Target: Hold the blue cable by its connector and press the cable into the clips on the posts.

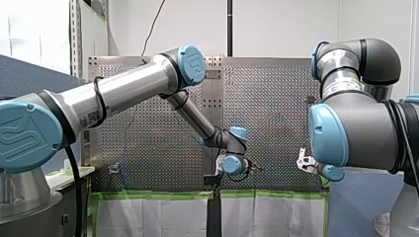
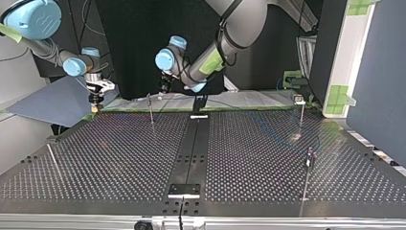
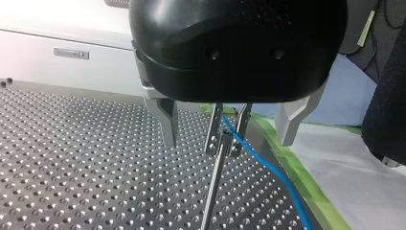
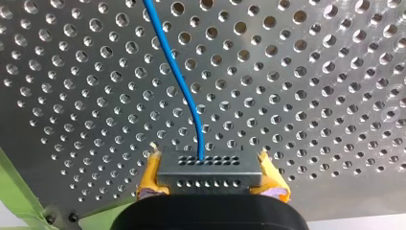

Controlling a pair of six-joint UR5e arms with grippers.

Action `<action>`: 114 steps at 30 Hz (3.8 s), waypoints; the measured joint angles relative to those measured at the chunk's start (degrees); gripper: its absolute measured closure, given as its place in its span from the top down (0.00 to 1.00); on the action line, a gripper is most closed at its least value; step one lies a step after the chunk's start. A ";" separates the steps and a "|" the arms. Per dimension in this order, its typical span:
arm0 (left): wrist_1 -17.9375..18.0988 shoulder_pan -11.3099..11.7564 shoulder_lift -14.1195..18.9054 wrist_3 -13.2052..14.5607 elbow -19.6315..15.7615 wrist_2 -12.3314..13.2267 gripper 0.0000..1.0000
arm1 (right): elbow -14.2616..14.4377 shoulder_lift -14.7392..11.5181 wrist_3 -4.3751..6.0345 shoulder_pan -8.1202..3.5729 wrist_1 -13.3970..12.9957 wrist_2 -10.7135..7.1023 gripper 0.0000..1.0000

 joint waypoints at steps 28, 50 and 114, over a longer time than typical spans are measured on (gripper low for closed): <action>3.27 -3.64 -2.87 -5.28 2.35 -1.08 1.00 | 0.00 0.18 -0.01 0.13 0.46 -0.18 0.00; 2.82 -3.54 -4.95 -5.44 4.18 -2.48 1.00 | 0.01 0.22 -0.01 0.17 0.54 -0.25 0.00; 7.69 -4.08 11.50 -6.25 -12.11 -10.64 1.00 | -0.06 0.36 0.54 0.71 1.11 -0.52 0.00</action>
